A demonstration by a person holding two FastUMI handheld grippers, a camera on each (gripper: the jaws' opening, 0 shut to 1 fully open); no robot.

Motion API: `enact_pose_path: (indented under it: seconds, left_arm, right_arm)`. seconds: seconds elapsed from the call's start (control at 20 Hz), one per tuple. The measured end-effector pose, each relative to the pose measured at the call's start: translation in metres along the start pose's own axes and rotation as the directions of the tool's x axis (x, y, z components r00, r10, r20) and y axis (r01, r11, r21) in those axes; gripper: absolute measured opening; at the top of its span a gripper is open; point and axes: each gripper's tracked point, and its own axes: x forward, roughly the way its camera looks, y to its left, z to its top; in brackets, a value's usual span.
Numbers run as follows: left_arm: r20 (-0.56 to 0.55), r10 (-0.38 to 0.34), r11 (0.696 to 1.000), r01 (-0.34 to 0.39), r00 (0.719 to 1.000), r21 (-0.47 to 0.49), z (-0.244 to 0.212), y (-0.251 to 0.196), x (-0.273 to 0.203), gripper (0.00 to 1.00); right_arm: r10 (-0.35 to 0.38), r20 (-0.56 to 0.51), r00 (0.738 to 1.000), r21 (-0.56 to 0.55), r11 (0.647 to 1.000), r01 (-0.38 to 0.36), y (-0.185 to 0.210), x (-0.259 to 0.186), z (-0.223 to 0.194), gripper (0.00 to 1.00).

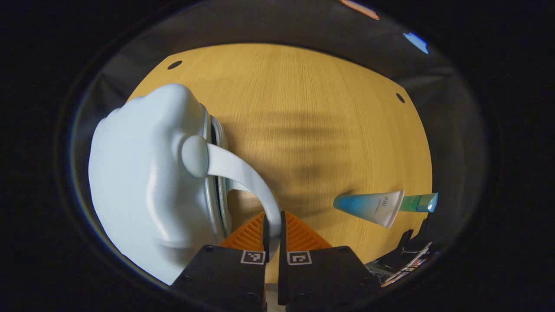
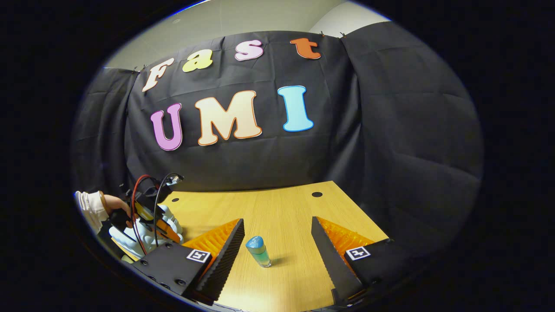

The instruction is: First open the suitcase, pack the skin care products into it, and then close the suitcase.

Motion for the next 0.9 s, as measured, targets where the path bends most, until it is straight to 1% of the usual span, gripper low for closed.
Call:
enact_pose_path:
  seconds: [0.15, 0.3, 0.5, 0.65, 0.7, 0.9]
  left_arm:
    - [0.038, -0.07, 0.996, 0.071, 0.997, -0.045, 0.012, -0.003, -0.033, 0.04]
    - [0.091, -0.104, 0.992, 0.109, 0.99, -0.063, 0.023, 0.001, -0.065, 0.04]
    - [0.166, -0.13, 0.984, 0.147, 0.978, -0.097, 0.038, 0.011, -0.111, 0.04]
    - [0.225, -0.136, 0.979, 0.167, 0.965, -0.121, 0.046, 0.025, -0.147, 0.04]
    - [0.245, -0.136, 0.977, 0.171, 0.96, -0.127, 0.047, 0.034, -0.16, 0.04]
    - [0.313, -0.11, 0.973, 0.166, 0.943, -0.159, 0.05, 0.075, -0.209, 0.05]
  right_arm:
    - [0.019, -0.003, 1.0, -0.001, 1.0, -0.019, 0.006, 0.004, 0.0, 0.97]
    - [0.037, -0.005, 0.999, -0.005, 0.999, -0.037, 0.012, 0.005, -0.002, 0.97]
    - [0.06, -0.008, 0.998, -0.007, 0.998, -0.06, 0.019, 0.005, -0.005, 0.97]
    - [0.072, -0.008, 0.997, -0.01, 0.997, -0.072, 0.023, 0.003, -0.004, 0.96]
    - [0.075, -0.007, 0.997, -0.01, 0.997, -0.076, 0.023, 0.002, -0.005, 0.97]
    - [0.082, -0.002, 0.997, -0.005, 0.997, -0.082, 0.027, -0.001, -0.003, 0.97]
